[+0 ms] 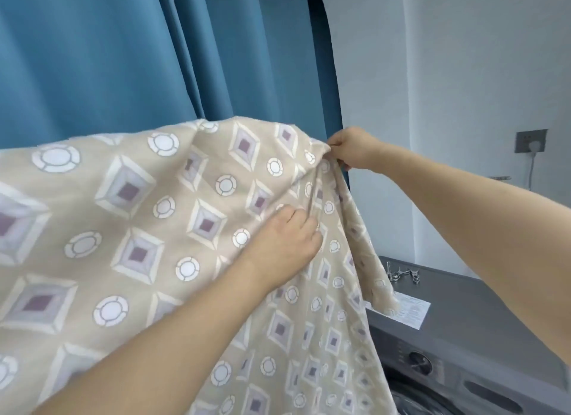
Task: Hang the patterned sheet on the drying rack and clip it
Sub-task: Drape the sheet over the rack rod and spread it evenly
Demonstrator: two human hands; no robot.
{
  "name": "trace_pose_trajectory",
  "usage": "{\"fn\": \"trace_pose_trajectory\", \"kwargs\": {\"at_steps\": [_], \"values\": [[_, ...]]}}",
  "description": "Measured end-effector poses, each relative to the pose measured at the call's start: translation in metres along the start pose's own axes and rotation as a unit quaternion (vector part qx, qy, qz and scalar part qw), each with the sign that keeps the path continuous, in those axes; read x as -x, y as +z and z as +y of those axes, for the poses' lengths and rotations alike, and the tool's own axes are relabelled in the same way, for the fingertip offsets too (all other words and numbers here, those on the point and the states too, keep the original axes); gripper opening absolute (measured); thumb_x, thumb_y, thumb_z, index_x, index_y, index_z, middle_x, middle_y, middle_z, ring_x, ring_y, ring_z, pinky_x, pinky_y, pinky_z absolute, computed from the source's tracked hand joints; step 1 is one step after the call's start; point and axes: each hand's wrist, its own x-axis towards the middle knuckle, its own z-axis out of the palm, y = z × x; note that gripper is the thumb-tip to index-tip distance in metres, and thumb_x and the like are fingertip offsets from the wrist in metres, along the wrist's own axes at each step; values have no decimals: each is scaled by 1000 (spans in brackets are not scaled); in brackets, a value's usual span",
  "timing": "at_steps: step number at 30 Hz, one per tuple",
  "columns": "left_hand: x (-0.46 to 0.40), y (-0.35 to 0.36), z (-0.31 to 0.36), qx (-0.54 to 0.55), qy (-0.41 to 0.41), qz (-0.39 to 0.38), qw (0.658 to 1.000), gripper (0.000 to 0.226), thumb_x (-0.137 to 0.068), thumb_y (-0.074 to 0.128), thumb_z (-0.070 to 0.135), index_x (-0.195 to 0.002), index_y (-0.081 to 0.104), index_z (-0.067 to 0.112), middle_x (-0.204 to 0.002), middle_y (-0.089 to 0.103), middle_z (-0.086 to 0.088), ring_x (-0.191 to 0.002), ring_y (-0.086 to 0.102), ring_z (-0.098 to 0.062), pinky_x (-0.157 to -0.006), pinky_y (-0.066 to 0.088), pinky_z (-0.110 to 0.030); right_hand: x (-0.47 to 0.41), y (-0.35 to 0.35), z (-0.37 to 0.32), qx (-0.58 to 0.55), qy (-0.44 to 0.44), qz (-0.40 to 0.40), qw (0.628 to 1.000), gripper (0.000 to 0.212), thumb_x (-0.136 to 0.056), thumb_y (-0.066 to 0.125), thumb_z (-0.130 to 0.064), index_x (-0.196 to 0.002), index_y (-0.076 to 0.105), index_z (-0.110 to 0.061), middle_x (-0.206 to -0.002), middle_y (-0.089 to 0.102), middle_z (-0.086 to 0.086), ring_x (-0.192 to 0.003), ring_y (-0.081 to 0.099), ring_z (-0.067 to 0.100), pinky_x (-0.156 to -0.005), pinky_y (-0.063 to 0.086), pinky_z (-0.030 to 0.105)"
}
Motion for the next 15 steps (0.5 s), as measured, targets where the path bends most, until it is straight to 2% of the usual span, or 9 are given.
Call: {"fn": "trace_pose_trajectory", "kwargs": {"at_steps": [2, 4, 6, 7, 8, 10, 12, 13, 15], "values": [[-5, -6, -9, 12, -55, -10, 998, 25, -75, 35, 5, -72, 57, 17, -69, 53, -5, -64, 50, -24, -63, 37, -36, -2, 3, 7, -54, 9, 27, 998, 36, -93, 57, -27, -85, 61, 8, -75, 56, 13, -68, 57, 26, -78, 58, 47], [-10, -14, -12, 23, -105, -28, 994, 27, -83, 30, 11, -82, 57, 16, -78, 58, -6, -74, 53, -24, -66, 35, -35, -3, 6, 13, -85, 27, 32, 996, 41, -94, 57, -30, -90, 60, 10, -77, 53, 10, -70, 55, 24, -78, 59, 44], [-10, -16, -7, 52, -174, -134, 974, 31, -96, 35, 37, -98, 56, 15, -94, 61, -6, -90, 57, -26, -68, 36, -34, -4, 9, 15, -125, 51, 35, 990, 43, -94, 58, -33, -98, 60, 10, -79, 54, 9, -71, 53, 22, -70, 53, 37], [-9, -13, -1, 72, -216, -195, 954, 40, -94, 41, 51, -102, 57, 16, -98, 62, -3, -94, 60, -25, -69, 39, -32, -3, 12, 14, -147, 67, 30, 986, 44, -94, 58, -36, -95, 61, 8, -78, 55, 9, -68, 52, 21, -63, 49, 34], [-7, -8, 5, 90, -241, -237, 937, 41, -93, 45, 53, -106, 60, 16, -102, 63, 0, -95, 63, -23, -70, 43, -30, -1, 15, 12, -161, 82, 22, 983, 43, -94, 58, -39, -87, 60, 4, -73, 54, 9, -61, 49, 21, -56, 43, 29], [0, -3, 16, 128, -261, -268, 919, 25, -95, 48, 26, -113, 62, 15, -108, 66, 1, -99, 66, -23, -77, 52, -31, 8, 25, 7, -161, 96, -3, 982, 41, -95, 53, -43, -69, 51, -12, -63, 49, 3, -52, 44, 20, -45, 34, 21], [7, 1, 21, 177, -299, -280, 895, 32, -91, 45, 6, -117, 61, 13, -114, 66, -3, -107, 64, -26, -84, 53, -39, 19, 37, 7, -183, 97, -25, 978, 37, -98, 48, -44, -73, 55, -18, -67, 57, -3, -57, 53, 19, -45, 39, 19], [9, 3, 24, 217, -320, -284, 877, 32, -91, 45, 6, -118, 61, 12, -117, 64, -4, -110, 62, -28, -86, 53, -41, 24, 43, 10, -216, 104, -34, 970, 34, -99, 47, -42, -81, 60, -17, -74, 63, -3, -64, 59, 16, -50, 45, 19], [11, 3, 31, 289, -360, -295, 837, 31, -96, 44, 24, -119, 61, 12, -121, 61, -6, -112, 59, -30, -87, 49, -41, 34, 55, 17, -291, 130, -45, 947, 28, -99, 48, -37, -87, 65, -18, -83, 69, -2, -76, 65, 17, -62, 50, 24]]}}
